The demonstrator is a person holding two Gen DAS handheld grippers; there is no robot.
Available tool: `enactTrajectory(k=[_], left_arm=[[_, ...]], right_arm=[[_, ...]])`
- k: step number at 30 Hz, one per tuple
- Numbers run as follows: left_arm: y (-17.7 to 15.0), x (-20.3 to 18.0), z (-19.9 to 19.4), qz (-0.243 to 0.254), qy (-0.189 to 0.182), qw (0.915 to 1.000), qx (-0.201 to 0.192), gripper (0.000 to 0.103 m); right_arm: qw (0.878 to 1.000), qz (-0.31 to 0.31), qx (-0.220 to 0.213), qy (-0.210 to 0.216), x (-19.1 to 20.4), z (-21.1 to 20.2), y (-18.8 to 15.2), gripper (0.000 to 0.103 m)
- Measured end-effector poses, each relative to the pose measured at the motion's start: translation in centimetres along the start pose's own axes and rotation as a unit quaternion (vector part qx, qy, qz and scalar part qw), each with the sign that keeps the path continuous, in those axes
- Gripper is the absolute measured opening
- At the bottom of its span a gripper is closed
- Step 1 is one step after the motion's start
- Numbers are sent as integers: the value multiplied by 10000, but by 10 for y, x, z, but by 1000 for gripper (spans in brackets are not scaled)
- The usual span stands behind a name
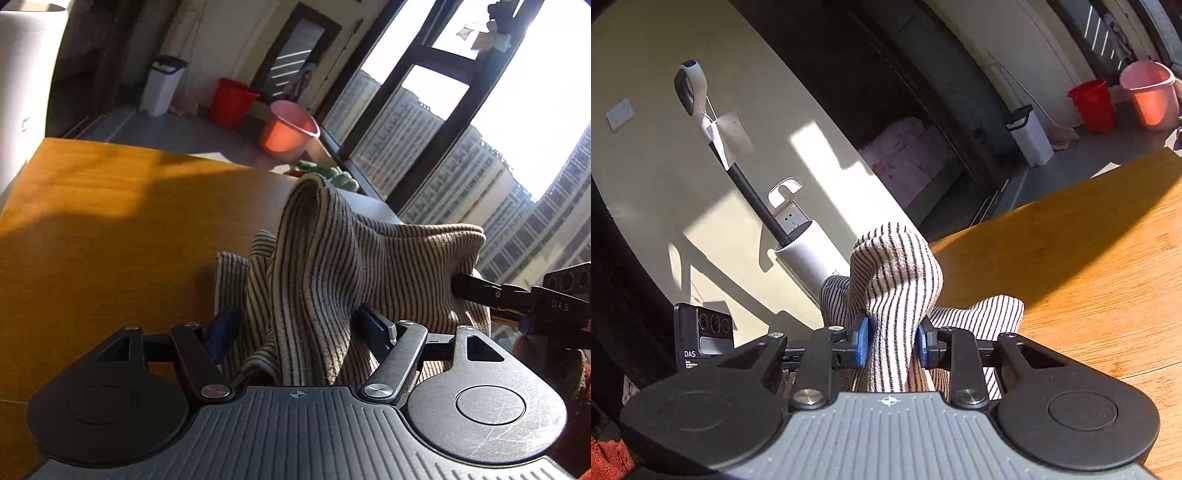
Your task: Fold clothes
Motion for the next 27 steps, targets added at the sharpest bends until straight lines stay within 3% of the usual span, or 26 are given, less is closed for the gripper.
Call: enactTrajectory(k=[2, 5, 7, 8, 11, 14, 17, 21, 22, 24, 26, 27], left_arm=[[0, 2, -3, -35, 19, 10000, -24, 76], [1, 2, -10, 111, 206, 9997, -74, 78], [2, -8, -20, 464, 444, 9978, -166, 80], [4, -15, -27, 720, 606, 9953, -240, 81], [10, -46, -47, 1672, 1044, 9788, -561, 80], [19, -82, -53, 2517, 907, 9602, -803, 87], [29, -104, -25, 2976, 673, 9507, -550, 88], [36, -90, 32, 3252, 1152, 9386, 26, 73], [37, -82, 40, 3201, 1219, 9394, 101, 73], [40, -65, 45, 2839, 1079, 9527, 134, 73], [41, -54, 43, 2528, 912, 9632, 114, 74], [39, -52, 43, 2488, 885, 9645, 105, 74]], right_arm=[[9992, -356, 51, -183, 12, 11, 7, 26], [9958, -331, 287, -806, -5, 37, 7, 28], [9908, -346, 443, -1232, -22, 55, -4, 49], [9896, -296, 465, -1327, -29, 60, -9, 54], [9925, 167, 430, -1131, -44, 57, -14, 56], [9921, 28, 386, -1196, -39, 56, -15, 56], [9911, -249, 252, -1284, -28, 50, -13, 57], [9908, -472, -165, -1261, -12, 21, -6, 49], [9905, -585, -292, -1211, -6, 14, -2, 45], [9890, -810, -547, -1109, 6, -1, 6, 33], [9891, -955, -658, -904, 17, -7, 14, 33], [9909, -946, -594, -751, 20, -1, 17, 33]])
Point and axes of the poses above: each gripper's, at about its wrist camera, not at the fingertips, and z roughly the way its jaws point, x to its left, y to its top, the point moved 1 cm from there along z, roughly the way its jaws point, and after that the axes turned 6 degrees about -y, right-handed, at the moved point
